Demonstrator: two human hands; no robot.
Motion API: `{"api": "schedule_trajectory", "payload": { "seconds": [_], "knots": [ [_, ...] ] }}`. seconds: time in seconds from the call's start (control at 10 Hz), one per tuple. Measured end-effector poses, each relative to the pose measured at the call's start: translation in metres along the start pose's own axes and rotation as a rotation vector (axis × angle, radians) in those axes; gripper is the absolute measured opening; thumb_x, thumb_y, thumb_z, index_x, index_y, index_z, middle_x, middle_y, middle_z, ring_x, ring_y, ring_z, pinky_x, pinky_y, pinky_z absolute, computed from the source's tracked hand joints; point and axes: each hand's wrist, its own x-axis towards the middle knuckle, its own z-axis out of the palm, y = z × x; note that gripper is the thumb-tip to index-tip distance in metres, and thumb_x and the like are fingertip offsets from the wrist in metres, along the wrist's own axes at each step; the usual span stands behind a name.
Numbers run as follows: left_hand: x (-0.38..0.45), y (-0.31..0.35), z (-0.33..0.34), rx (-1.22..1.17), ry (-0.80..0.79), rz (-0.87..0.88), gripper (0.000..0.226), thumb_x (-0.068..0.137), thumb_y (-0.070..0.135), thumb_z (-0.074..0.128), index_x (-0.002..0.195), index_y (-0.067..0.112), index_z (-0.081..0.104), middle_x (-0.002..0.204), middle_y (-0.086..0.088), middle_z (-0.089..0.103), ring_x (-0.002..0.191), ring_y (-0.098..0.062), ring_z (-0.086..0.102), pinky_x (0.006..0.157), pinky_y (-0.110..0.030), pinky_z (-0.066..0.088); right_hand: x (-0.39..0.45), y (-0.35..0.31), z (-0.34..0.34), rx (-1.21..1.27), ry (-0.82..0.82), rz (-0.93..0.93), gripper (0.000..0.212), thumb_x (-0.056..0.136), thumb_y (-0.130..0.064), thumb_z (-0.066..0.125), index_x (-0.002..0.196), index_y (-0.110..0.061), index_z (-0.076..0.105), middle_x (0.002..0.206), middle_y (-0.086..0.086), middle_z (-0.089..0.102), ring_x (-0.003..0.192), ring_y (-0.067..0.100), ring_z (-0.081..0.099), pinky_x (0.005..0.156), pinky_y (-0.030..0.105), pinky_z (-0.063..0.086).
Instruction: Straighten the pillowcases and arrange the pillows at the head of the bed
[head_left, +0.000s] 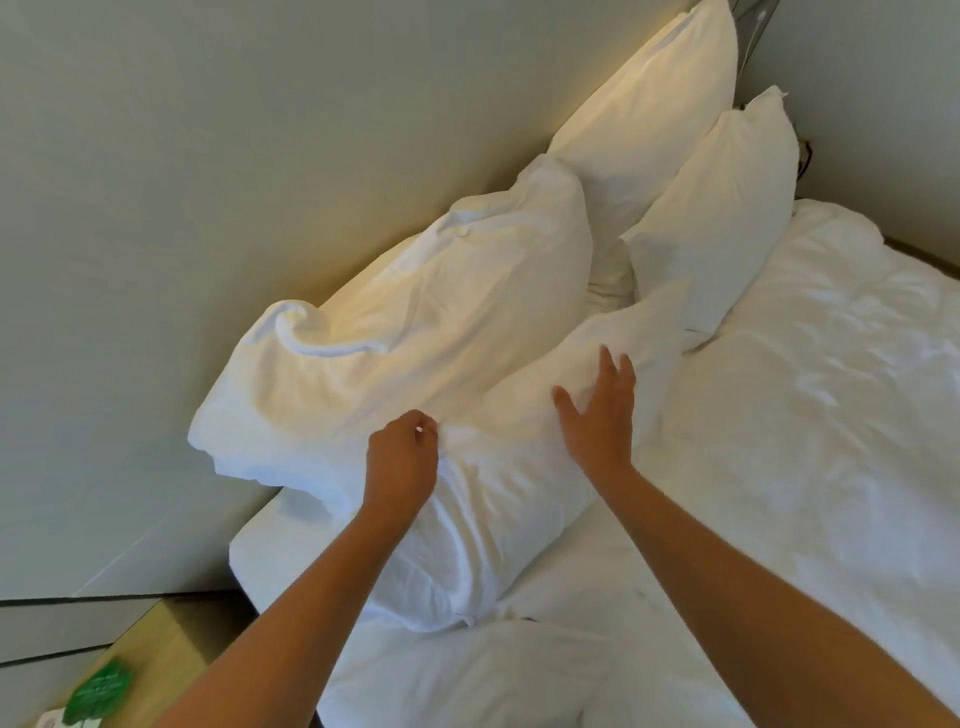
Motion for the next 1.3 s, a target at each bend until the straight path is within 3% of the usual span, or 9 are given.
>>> {"api": "schedule_trajectory", "payload": {
  "seconds": [0.1,0.2,0.3,0.5,0.8,0.9,1.0,1.1,1.3],
  "knots": [
    [-0.022,-0.002,0.014,0.051,-0.027,0.121,0.035,0.099,0.029,0.063,0.131,0.014,0.063,0.125,-0.009,0.07,0.114,-0.025,0.066,0.095,-0.034,0.051,-0.055,0.044,0.013,0.269,-0.067,0.378,0.104,0.086,-0.059,0.074,0.165,-0.021,0.019,0.17,0.013,0.019,0.155,0.031,0.024,0.123,0.044,0.028],
    [-0.043,-0.006,0.027,0.229,-0.109,0.315,0.055,0.097,0.035,0.064,0.147,0.015,0.05,0.159,-0.011,0.041,0.151,-0.028,0.032,0.119,-0.039,0.033,-0.091,0.063,0.03,0.564,-0.216,0.63,0.114,0.077,-0.065,0.079,0.165,-0.036,0.011,0.17,0.004,0.021,0.151,0.033,0.034,0.114,0.057,0.043],
    [-0.055,-0.017,0.037,0.448,-0.185,0.489,0.063,0.098,0.044,0.059,0.155,0.024,0.039,0.172,-0.005,0.012,0.159,-0.022,0.004,0.125,-0.041,0.023,-0.099,0.056,0.042,0.694,-0.304,0.736,0.123,0.07,-0.068,0.083,0.161,-0.051,0.001,0.169,-0.003,0.022,0.146,0.033,0.04,0.094,0.06,0.057],
    [-0.059,-0.047,0.052,0.791,-0.314,0.583,0.074,0.097,0.045,0.057,0.161,0.024,0.025,0.172,-0.01,-0.007,0.158,-0.03,-0.015,0.127,-0.055,0.007,-0.069,0.028,0.063,0.626,-0.374,0.645,0.132,0.06,-0.081,0.079,0.161,-0.051,-0.002,0.168,-0.001,0.027,0.144,0.033,0.043,0.084,0.051,0.061],
    [-0.001,-0.07,0.042,0.844,-0.244,0.597,0.076,0.1,0.028,0.054,0.164,0.028,0.012,0.172,-0.007,-0.009,0.158,-0.028,-0.014,0.129,-0.046,-0.001,-0.008,-0.013,0.094,0.455,-0.405,0.599,0.142,0.054,-0.089,0.073,0.163,-0.043,-0.005,0.16,0.005,0.04,0.14,0.037,0.046,0.077,0.052,0.063],
    [-0.009,-0.074,0.043,0.856,-0.285,0.575,0.075,0.101,0.023,0.051,0.164,0.029,0.011,0.172,-0.006,-0.011,0.158,-0.026,-0.016,0.129,-0.044,-0.002,-0.017,0.001,0.086,0.418,-0.441,0.627,0.135,0.06,-0.082,0.077,0.162,-0.046,-0.004,0.159,0.006,0.04,0.14,0.037,0.045,0.079,0.051,0.061],
    [-0.017,-0.077,0.04,0.881,-0.315,0.56,0.075,0.101,0.024,0.05,0.164,0.029,0.01,0.172,-0.005,-0.013,0.157,-0.026,-0.017,0.129,-0.044,-0.001,-0.023,0.016,0.072,0.345,-0.483,0.527,0.116,0.076,-0.07,0.075,0.164,-0.038,0.007,0.159,0.006,0.043,0.14,0.034,0.048,0.104,0.052,0.053],
    [-0.024,-0.073,0.029,0.877,-0.312,0.535,0.077,0.098,0.033,0.055,0.163,0.03,0.014,0.172,-0.004,-0.012,0.158,-0.025,-0.017,0.129,-0.048,0.001,-0.03,0.027,0.05,0.178,-0.516,0.388,0.09,0.091,-0.055,0.069,0.163,-0.026,0.023,0.156,0.008,0.05,0.14,0.03,0.05,0.112,0.039,0.043],
    [-0.036,-0.067,0.002,0.819,-0.282,0.345,0.08,0.098,0.046,0.056,0.163,0.033,0.011,0.172,-0.009,-0.009,0.159,-0.03,-0.004,0.128,-0.05,0.012,-0.063,0.043,-0.003,0.0,-0.507,0.321,0.083,0.095,-0.051,0.061,0.163,-0.023,0.021,0.144,0.011,0.06,0.137,0.033,0.054,0.111,0.042,0.042]
  ]
}}
